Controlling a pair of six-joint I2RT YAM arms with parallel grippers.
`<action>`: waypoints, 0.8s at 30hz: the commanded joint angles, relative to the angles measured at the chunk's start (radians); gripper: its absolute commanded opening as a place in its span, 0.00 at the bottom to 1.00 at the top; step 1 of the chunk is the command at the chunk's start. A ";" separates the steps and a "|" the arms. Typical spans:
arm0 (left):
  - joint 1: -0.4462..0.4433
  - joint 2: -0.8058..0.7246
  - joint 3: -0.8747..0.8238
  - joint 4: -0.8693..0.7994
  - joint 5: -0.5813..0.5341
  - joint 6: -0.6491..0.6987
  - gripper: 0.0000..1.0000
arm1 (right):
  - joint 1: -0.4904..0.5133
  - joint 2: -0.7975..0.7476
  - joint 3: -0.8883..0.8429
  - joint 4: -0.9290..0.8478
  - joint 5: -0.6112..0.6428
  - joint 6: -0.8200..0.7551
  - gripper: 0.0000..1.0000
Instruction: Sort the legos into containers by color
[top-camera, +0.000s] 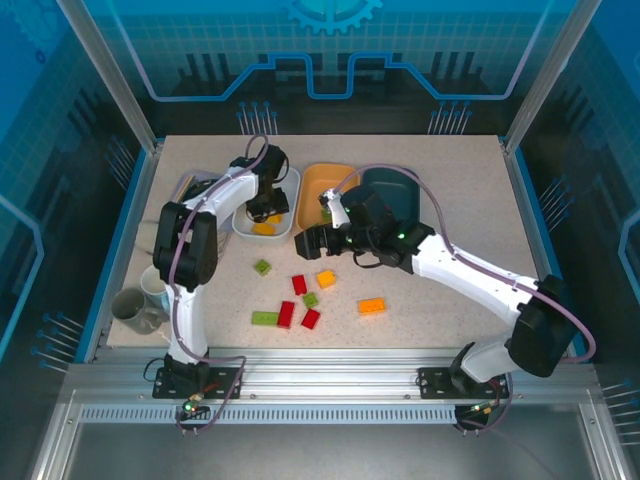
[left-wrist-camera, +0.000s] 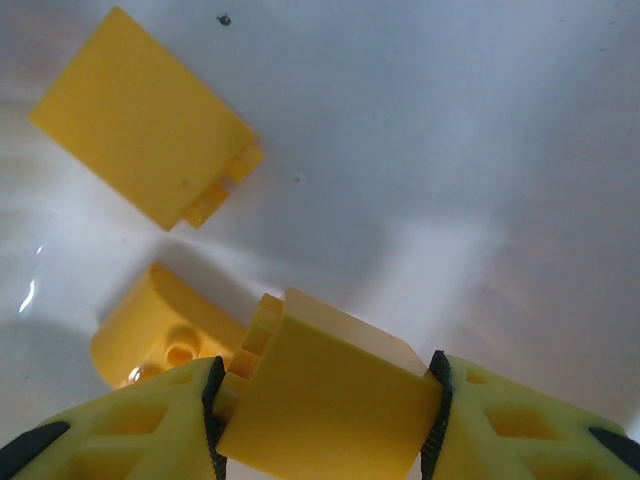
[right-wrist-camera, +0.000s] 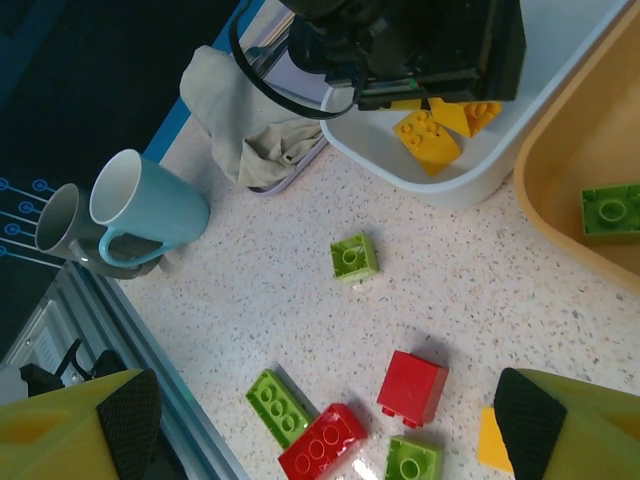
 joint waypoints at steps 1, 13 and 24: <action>0.013 0.026 0.066 -0.035 0.031 0.033 0.42 | 0.007 0.031 0.060 0.038 0.006 0.024 0.89; 0.014 0.052 0.057 -0.063 0.016 0.004 0.55 | -0.015 0.075 0.078 -0.054 0.009 -0.006 0.90; -0.021 -0.194 0.043 -0.057 -0.001 -0.031 0.72 | 0.028 0.043 0.044 -0.252 0.140 -0.023 0.88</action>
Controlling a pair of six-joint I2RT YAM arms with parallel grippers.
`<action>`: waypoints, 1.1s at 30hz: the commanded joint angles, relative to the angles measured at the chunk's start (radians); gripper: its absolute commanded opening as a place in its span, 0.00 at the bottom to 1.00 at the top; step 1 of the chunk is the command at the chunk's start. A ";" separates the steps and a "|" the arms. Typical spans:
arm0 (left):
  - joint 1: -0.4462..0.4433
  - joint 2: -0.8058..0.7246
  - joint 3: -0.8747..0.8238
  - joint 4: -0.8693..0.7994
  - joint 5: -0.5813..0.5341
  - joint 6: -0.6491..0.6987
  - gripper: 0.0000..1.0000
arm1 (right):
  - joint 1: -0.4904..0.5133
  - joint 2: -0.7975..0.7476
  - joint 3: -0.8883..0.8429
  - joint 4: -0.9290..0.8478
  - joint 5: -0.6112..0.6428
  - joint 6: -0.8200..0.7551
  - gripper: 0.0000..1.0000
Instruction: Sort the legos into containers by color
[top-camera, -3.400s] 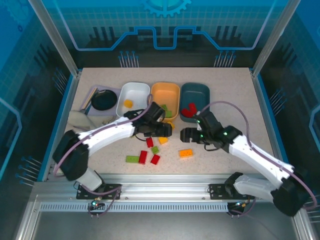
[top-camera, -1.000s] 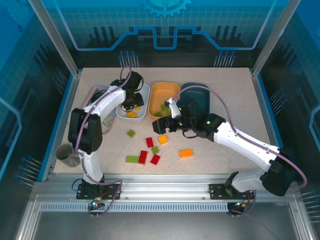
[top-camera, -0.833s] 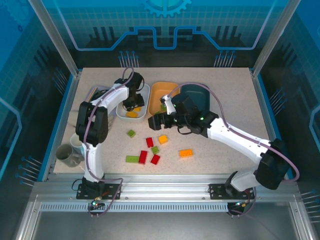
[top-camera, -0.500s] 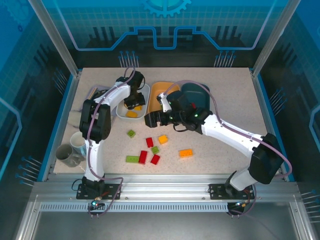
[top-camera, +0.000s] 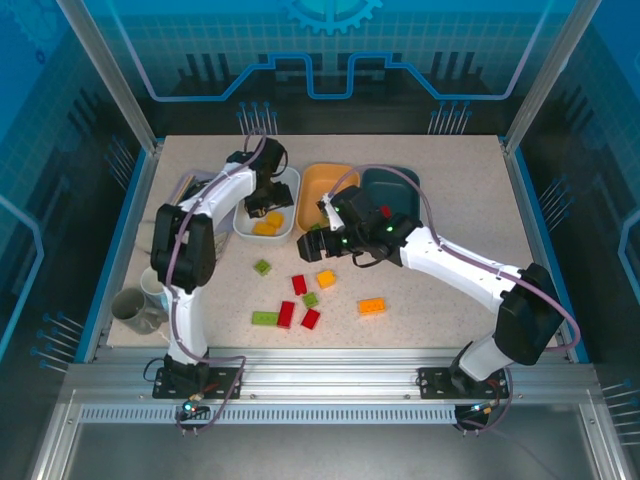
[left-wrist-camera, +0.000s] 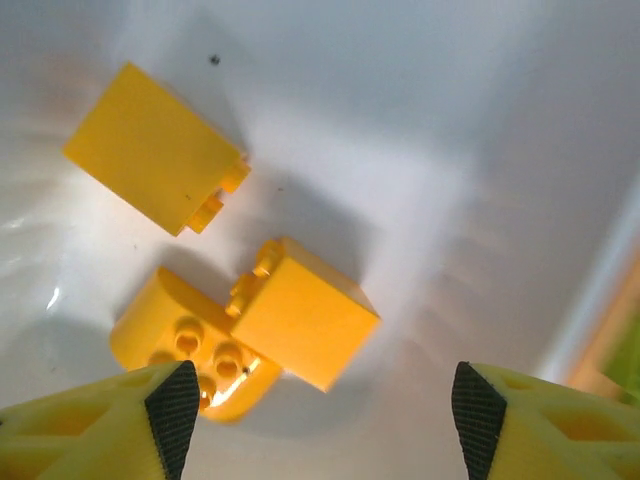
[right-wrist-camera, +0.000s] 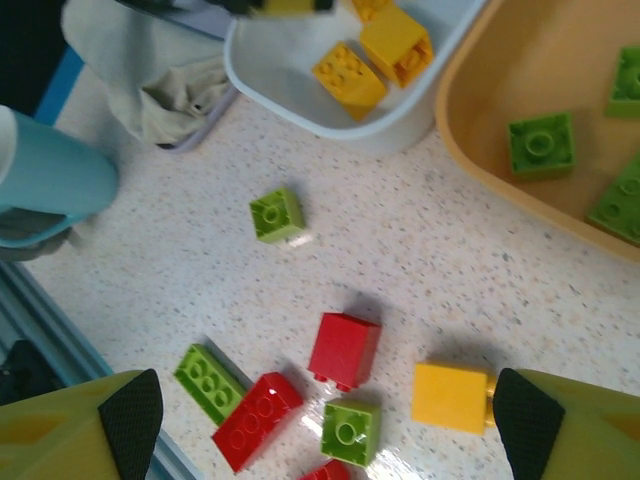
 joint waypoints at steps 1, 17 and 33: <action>-0.015 -0.148 0.005 -0.028 -0.009 -0.043 0.72 | 0.037 -0.026 -0.007 -0.096 0.068 0.006 0.87; -0.081 -1.139 -0.719 -0.030 0.107 -0.208 0.81 | 0.184 0.360 0.300 -0.369 0.152 0.151 0.65; -0.089 -1.519 -0.920 -0.177 0.205 -0.279 0.85 | 0.194 0.636 0.501 -0.445 0.149 0.183 0.59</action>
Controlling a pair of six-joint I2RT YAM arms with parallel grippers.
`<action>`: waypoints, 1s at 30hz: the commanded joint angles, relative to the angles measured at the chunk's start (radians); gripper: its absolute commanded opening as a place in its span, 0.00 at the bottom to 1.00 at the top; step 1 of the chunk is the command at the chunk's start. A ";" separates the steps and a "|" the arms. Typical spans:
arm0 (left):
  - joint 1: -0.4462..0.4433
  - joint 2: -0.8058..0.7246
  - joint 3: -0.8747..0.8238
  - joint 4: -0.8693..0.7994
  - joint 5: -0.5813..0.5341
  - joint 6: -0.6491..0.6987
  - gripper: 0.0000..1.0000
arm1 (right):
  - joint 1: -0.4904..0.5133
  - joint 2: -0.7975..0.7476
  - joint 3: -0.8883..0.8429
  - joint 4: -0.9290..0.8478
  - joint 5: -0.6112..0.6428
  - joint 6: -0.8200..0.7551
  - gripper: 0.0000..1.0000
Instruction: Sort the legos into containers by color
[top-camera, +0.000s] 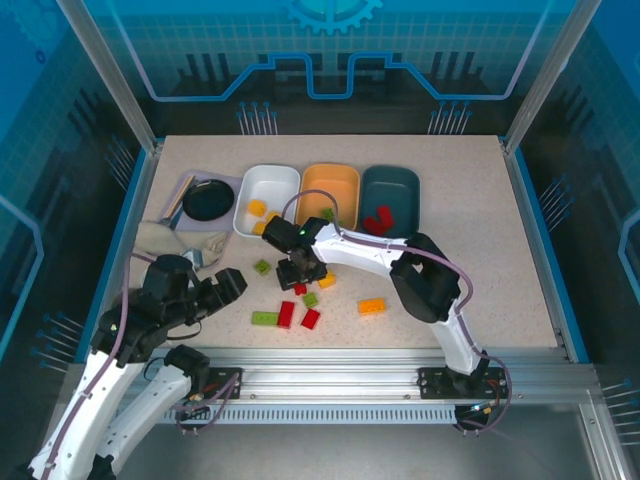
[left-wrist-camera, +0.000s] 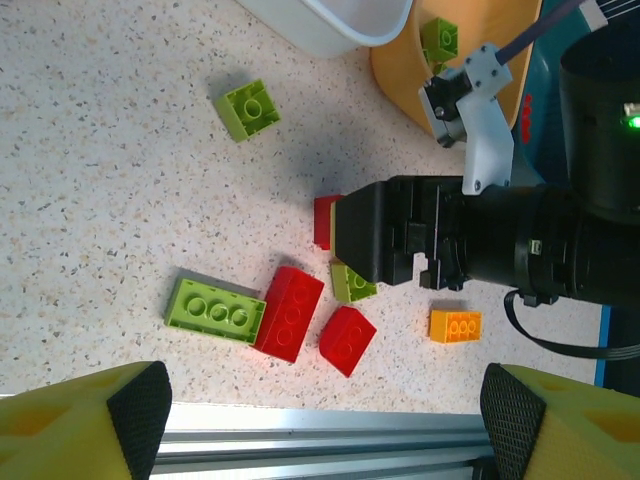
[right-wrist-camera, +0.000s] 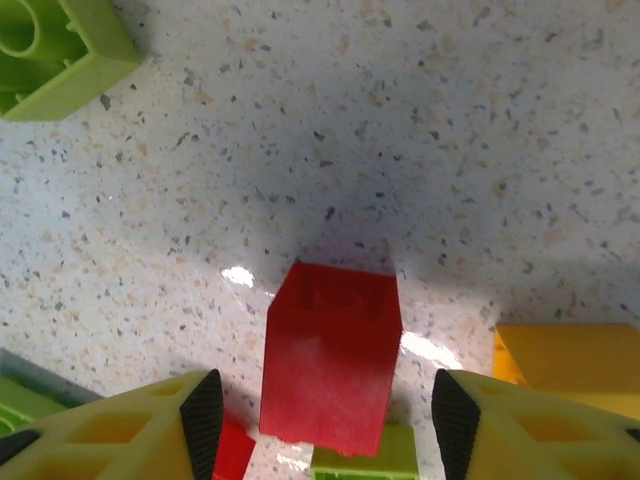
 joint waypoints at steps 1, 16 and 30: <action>-0.006 -0.006 -0.003 -0.025 0.037 -0.018 0.85 | 0.017 0.043 0.043 -0.048 0.006 0.018 0.58; -0.006 0.000 -0.005 0.031 0.089 -0.019 0.84 | 0.021 0.025 0.076 -0.070 0.082 0.019 0.32; -0.061 0.443 0.155 0.485 0.223 -0.027 0.84 | -0.349 -0.315 -0.018 -0.162 0.195 -0.123 0.30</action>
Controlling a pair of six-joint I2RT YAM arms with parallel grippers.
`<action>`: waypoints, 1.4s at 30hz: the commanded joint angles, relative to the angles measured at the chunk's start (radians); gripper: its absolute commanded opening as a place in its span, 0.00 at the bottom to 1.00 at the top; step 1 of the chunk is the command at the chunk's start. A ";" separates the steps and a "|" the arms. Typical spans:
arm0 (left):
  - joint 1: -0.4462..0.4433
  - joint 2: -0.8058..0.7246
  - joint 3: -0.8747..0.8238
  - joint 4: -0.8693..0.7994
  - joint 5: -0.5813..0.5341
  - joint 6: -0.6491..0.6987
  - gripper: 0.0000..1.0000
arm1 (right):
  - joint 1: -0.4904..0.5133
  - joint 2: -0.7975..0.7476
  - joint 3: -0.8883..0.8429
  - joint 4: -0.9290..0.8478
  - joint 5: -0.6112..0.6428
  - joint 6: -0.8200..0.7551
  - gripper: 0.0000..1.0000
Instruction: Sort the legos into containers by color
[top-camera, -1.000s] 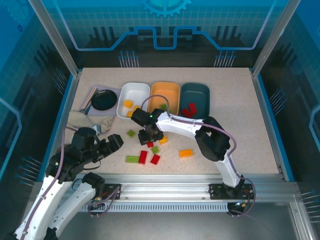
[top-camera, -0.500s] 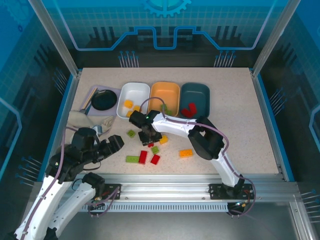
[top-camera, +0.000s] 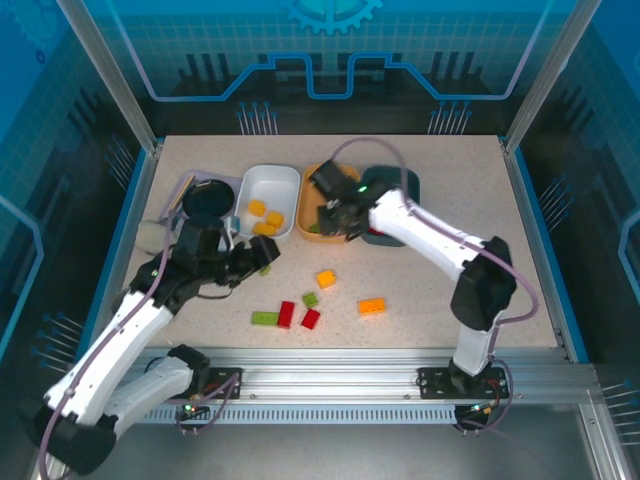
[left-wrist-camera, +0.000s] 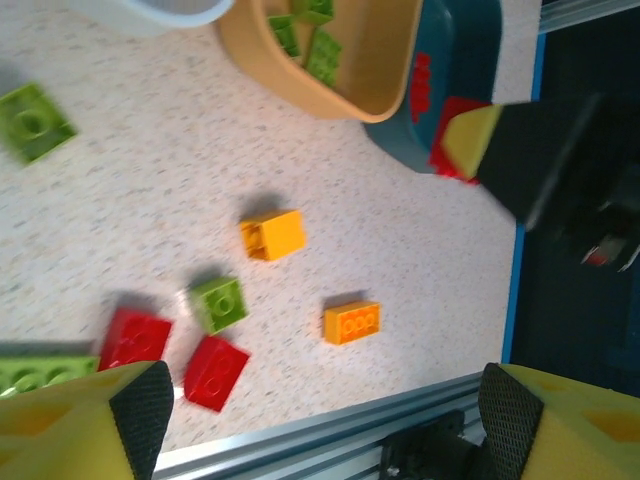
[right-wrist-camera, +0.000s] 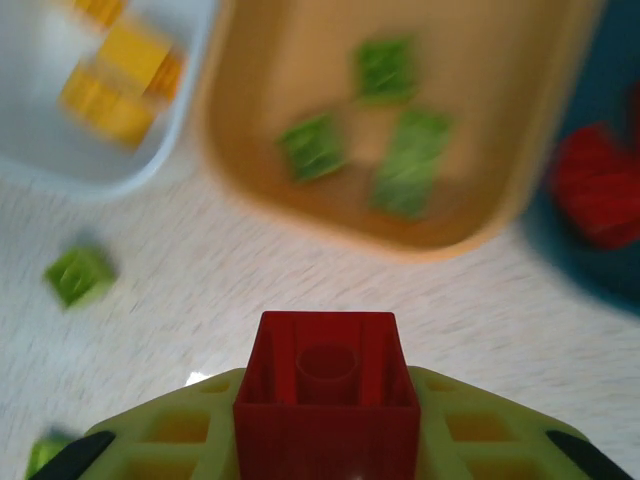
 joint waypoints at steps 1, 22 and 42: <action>-0.020 0.089 0.082 0.142 0.043 0.005 0.84 | -0.123 0.010 -0.016 -0.090 0.046 -0.062 0.30; -0.049 0.525 0.356 0.294 0.082 0.042 0.84 | -0.428 0.501 0.381 -0.235 0.142 -0.172 0.31; -0.053 0.427 0.349 -0.135 -0.240 0.043 0.83 | -0.353 0.392 0.462 -0.207 0.068 -0.190 0.63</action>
